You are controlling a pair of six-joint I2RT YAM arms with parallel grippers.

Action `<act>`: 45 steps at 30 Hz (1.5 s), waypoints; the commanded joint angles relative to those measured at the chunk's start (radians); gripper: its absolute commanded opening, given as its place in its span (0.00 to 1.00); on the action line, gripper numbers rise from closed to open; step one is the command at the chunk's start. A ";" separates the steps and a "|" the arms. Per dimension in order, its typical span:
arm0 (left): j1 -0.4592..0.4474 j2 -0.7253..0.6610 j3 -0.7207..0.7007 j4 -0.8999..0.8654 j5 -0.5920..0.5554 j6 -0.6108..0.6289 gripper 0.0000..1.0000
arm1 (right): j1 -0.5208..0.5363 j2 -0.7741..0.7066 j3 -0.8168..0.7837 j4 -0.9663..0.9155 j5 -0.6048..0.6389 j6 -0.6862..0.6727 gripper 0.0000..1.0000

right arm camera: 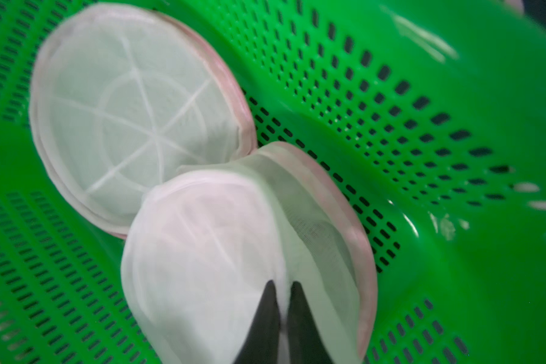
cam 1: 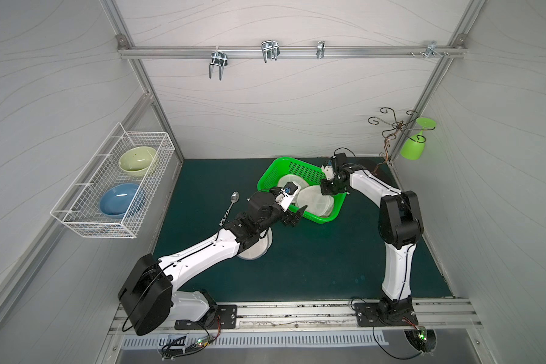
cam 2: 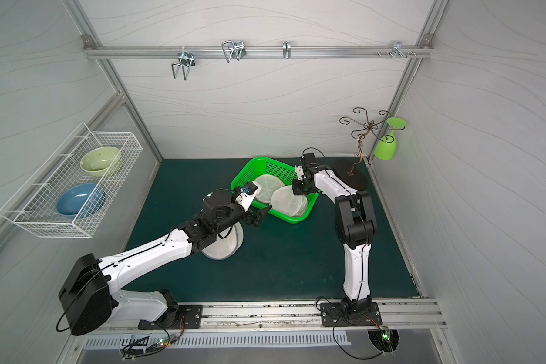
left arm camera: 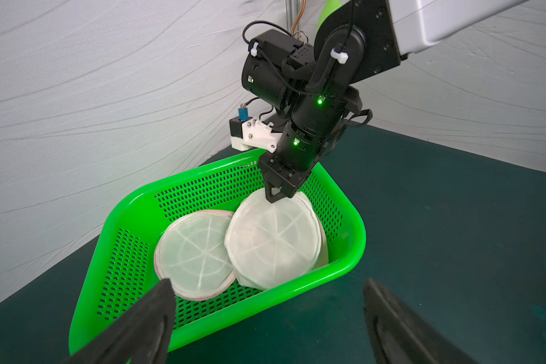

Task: Turn the laundry bag inside out
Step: Pick up the laundry bag and place it in the bin, then turn over the laundry bag.

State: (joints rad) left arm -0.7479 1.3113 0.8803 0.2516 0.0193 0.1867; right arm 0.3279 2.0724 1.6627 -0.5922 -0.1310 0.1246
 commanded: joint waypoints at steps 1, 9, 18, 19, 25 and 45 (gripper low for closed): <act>0.005 -0.038 0.007 0.029 0.016 0.006 0.95 | 0.007 -0.067 0.033 -0.006 -0.044 0.004 0.00; -0.001 -0.087 0.040 -0.028 0.068 0.108 0.94 | 0.021 -0.294 0.114 -0.088 0.037 0.139 0.00; -0.090 -0.147 0.096 -0.065 0.115 0.347 0.93 | 0.052 -0.473 0.249 -0.207 0.088 0.204 0.00; -0.106 -0.155 0.102 -0.069 0.104 0.381 0.94 | 0.057 -0.483 0.265 -0.222 0.087 0.209 0.00; -0.214 -0.146 0.191 -0.134 -0.017 0.612 0.94 | 0.116 -0.563 0.296 -0.301 0.090 0.230 0.00; -0.320 0.057 0.309 -0.039 -0.482 0.933 0.52 | 0.234 -0.708 0.189 -0.333 0.024 0.378 0.00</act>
State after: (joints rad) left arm -1.0576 1.3682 1.1519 0.0818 -0.3523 1.0233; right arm 0.5552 1.3991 1.8656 -0.9180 -0.0685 0.4599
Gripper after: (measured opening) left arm 0.539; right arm 0.070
